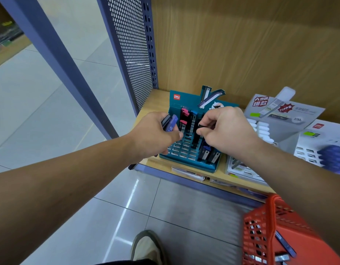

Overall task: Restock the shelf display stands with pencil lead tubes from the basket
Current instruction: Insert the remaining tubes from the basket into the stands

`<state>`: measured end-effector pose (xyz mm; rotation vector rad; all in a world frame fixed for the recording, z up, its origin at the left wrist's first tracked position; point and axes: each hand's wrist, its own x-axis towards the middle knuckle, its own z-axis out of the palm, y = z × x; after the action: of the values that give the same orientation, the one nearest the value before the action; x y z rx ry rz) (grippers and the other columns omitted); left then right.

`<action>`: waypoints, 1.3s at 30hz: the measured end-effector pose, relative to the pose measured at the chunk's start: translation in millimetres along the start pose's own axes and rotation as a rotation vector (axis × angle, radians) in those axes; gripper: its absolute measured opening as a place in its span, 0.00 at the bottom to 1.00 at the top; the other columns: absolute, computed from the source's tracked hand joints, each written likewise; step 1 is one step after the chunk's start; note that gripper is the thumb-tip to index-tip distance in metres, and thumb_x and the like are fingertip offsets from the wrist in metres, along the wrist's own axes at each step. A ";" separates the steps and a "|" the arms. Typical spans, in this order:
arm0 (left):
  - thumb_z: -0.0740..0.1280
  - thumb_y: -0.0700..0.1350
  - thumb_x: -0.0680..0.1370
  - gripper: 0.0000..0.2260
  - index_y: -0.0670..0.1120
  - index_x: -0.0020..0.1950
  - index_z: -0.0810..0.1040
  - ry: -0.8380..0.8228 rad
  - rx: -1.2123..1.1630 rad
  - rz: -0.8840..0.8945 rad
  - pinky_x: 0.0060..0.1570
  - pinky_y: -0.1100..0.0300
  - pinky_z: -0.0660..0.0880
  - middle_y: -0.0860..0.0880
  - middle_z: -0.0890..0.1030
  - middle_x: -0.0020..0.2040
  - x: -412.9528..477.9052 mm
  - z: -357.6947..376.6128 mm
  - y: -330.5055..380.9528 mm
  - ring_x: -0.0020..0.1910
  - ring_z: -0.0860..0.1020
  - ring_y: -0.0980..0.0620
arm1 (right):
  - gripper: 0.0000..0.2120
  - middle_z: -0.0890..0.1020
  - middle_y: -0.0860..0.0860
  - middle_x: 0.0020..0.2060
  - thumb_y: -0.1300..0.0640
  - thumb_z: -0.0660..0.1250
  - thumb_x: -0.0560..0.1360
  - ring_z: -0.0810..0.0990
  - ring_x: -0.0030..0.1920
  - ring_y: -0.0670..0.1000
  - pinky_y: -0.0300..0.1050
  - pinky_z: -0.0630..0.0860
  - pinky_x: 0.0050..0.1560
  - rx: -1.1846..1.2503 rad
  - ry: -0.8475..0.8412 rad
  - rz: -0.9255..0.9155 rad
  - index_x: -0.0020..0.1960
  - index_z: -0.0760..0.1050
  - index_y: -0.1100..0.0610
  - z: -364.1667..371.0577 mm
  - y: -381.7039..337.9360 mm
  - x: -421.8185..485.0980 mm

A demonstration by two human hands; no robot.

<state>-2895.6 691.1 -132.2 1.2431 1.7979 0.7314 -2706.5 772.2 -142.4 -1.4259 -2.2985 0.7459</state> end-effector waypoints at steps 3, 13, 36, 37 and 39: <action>0.74 0.47 0.79 0.08 0.45 0.47 0.78 -0.004 -0.001 0.002 0.25 0.62 0.75 0.47 0.78 0.33 -0.4 1.2 0.3 0.25 0.78 0.56 | 0.06 0.83 0.43 0.33 0.56 0.79 0.73 0.82 0.38 0.46 0.51 0.83 0.43 0.070 0.013 0.014 0.39 0.85 0.50 1.6 1.2 -1.3; 0.74 0.46 0.79 0.08 0.44 0.48 0.77 0.001 0.009 0.006 0.25 0.64 0.73 0.46 0.77 0.36 0.6 6.7 0.8 0.27 0.76 0.53 | 0.05 0.84 0.45 0.33 0.57 0.79 0.72 0.82 0.35 0.42 0.40 0.79 0.38 0.179 0.100 0.007 0.40 0.85 0.51 12.6 6.7 -5.1; 0.74 0.45 0.79 0.09 0.41 0.49 0.77 -0.024 0.024 0.027 0.23 0.65 0.71 0.45 0.76 0.34 -0.5 7.5 1.1 0.26 0.75 0.53 | 0.07 0.79 0.44 0.41 0.60 0.77 0.73 0.80 0.44 0.50 0.50 0.81 0.47 -0.042 0.006 -0.005 0.45 0.81 0.49 10.1 -9.6 -8.0; 0.74 0.45 0.79 0.09 0.41 0.49 0.77 -0.023 0.023 0.032 0.23 0.64 0.71 0.45 0.76 0.33 -1.1 6.9 2.0 0.26 0.76 0.53 | 0.10 0.76 0.45 0.43 0.61 0.77 0.72 0.79 0.46 0.51 0.51 0.80 0.48 -0.043 0.013 -0.016 0.45 0.80 0.48 10.0 -8.1 -7.6; 0.74 0.45 0.78 0.09 0.41 0.49 0.78 -0.026 -0.001 0.034 0.23 0.64 0.71 0.46 0.76 0.32 -2.0 5.6 5.1 0.24 0.76 0.54 | 0.09 0.73 0.45 0.44 0.62 0.77 0.72 0.79 0.52 0.53 0.50 0.78 0.50 -0.044 0.009 -0.009 0.43 0.80 0.49 6.2 -6.5 -7.2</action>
<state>-2888.0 691.0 -130.2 1.2796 1.7589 0.7327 -2711.2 761.8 -143.6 -1.4344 -2.3265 0.6889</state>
